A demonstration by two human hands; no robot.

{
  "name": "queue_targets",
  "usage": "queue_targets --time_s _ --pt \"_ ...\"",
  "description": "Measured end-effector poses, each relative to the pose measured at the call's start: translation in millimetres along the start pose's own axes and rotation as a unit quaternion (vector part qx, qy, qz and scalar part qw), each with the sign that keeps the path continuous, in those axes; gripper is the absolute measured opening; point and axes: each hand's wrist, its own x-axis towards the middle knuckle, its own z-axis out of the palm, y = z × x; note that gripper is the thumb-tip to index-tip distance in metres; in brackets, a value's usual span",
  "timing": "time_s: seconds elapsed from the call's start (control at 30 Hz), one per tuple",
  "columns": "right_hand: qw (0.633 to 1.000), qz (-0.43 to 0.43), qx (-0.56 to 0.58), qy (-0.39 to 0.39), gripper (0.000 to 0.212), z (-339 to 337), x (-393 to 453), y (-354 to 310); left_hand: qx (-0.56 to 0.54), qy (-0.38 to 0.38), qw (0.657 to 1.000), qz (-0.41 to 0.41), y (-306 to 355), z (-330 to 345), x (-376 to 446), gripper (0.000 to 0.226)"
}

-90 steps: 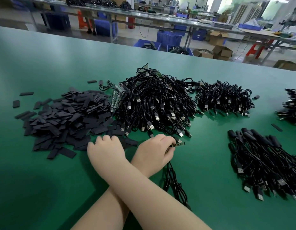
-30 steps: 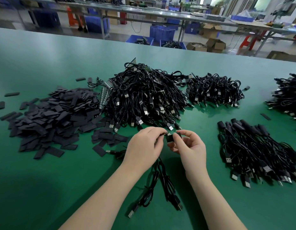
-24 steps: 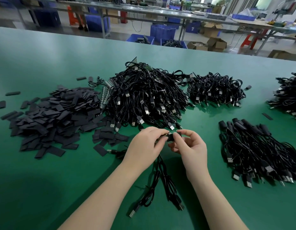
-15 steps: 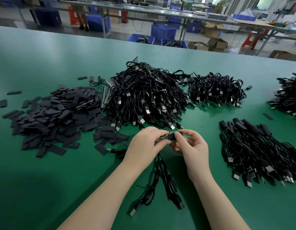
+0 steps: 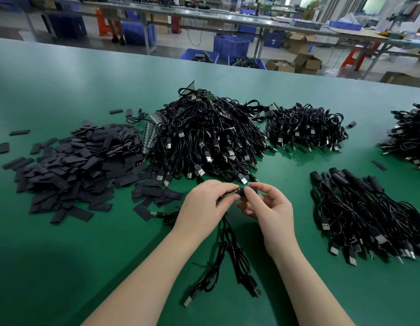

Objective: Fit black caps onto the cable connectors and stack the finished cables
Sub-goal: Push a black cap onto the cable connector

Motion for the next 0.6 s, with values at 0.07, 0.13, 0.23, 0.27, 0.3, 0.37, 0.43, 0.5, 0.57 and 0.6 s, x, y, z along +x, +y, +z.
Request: queue_targets --time_s 0.07,0.13,0.23,0.27,0.3,0.37,0.43,0.5,0.57,0.6 --pt "1.000 0.005 0.010 -0.003 0.015 0.4 0.2 -1.2 -0.007 0.002 1.000 -0.003 -0.3 0.3 0.1 0.025" --pt "1.000 0.010 0.021 -0.009 0.016 1.0 0.3 -2.0 -0.027 0.009 1.000 -0.011 -1.1 0.9 0.3 0.022" --pt "0.999 0.011 0.023 -0.029 0.016 2.2 0.3 -2.3 -0.055 0.016 0.998 -0.026 -2.5 1.0 1.0 0.020" --pt "0.999 0.010 0.019 -0.035 0.018 2.4 0.1 -2.5 -0.060 0.016 0.998 -0.029 -3.0 0.8 1.1 0.019" --pt "0.999 0.008 0.015 -0.039 0.019 2.3 0.1 -2.5 -0.065 0.016 0.997 -0.030 -3.5 0.7 1.3 0.018" --pt "0.999 0.004 0.006 -0.042 0.019 1.6 0.0 -3.1 -0.077 0.016 0.996 -0.034 -4.0 0.2 1.4 0.016" --pt "0.999 -0.003 -0.007 -0.042 0.019 1.0 -0.1 -4.3 -0.090 0.014 0.995 -0.037 -4.1 0.1 1.7 0.015" --pt "0.999 -0.009 -0.013 -0.038 0.020 0.8 0.2 -5.2 -0.097 0.013 0.995 -0.035 -4.3 -0.2 2.2 0.013" --pt "0.999 -0.012 -0.013 -0.031 0.019 0.3 0.8 -5.7 -0.099 0.009 0.995 -0.029 -4.2 -0.4 2.5 0.012" --pt "0.999 -0.012 -0.014 -0.028 0.018 0.2 0.7 -6.0 -0.099 0.007 0.995 -0.026 -4.0 -0.4 2.3 0.012"
